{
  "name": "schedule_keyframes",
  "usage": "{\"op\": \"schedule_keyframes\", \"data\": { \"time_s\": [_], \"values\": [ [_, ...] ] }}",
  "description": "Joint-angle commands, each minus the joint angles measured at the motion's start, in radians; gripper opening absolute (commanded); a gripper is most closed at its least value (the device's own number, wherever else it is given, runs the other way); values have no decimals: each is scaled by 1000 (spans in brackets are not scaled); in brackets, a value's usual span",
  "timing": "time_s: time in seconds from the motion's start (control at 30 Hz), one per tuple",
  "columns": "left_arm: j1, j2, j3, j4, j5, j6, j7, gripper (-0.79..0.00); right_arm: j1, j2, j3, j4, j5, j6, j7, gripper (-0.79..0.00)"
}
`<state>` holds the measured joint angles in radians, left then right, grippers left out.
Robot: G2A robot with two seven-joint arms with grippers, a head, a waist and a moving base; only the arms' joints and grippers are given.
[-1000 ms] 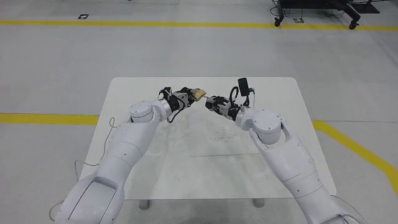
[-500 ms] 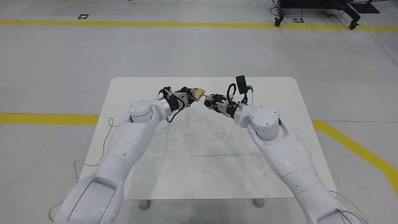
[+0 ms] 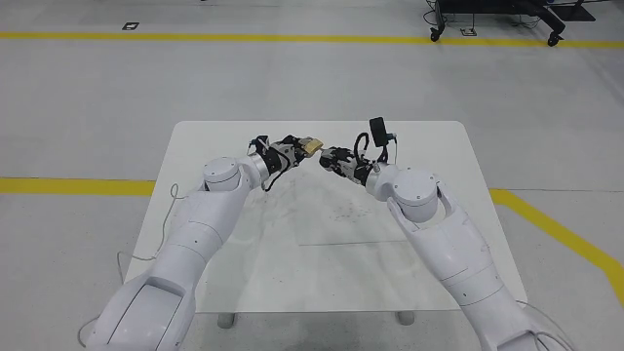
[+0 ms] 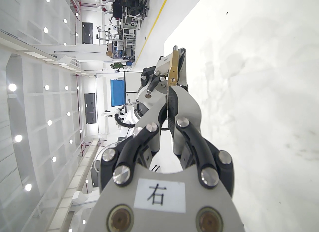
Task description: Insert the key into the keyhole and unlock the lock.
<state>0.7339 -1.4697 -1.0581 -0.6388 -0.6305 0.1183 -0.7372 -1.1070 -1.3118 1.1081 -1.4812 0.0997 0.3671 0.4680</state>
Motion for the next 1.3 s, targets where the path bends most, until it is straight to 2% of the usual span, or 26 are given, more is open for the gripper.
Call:
{"op": "schedule_keyframes", "data": {
  "time_s": [0.0,0.63,1.1,1.13,1.17,1.27],
  "values": [
    [0,0,-1,0,2,-2,-1,-785,2,-1,-2,3,0,3,0,-785],
    [5,-1,-10,-4,15,-6,-12,-785,35,-9,-30,29,-11,30,-12,-785],
    [0,-2,-4,-6,48,25,-12,-785,77,-24,-75,55,-36,69,-44,-785],
    [0,-2,-6,-6,46,24,-12,-785,78,-25,-76,56,-34,75,-46,-440],
    [1,-2,-8,-6,42,22,-11,-785,79,-26,-75,58,-29,82,-51,0],
    [3,-1,-14,-7,39,20,-11,-785,80,-27,-73,57,-26,87,-60,0]
  ]
}}
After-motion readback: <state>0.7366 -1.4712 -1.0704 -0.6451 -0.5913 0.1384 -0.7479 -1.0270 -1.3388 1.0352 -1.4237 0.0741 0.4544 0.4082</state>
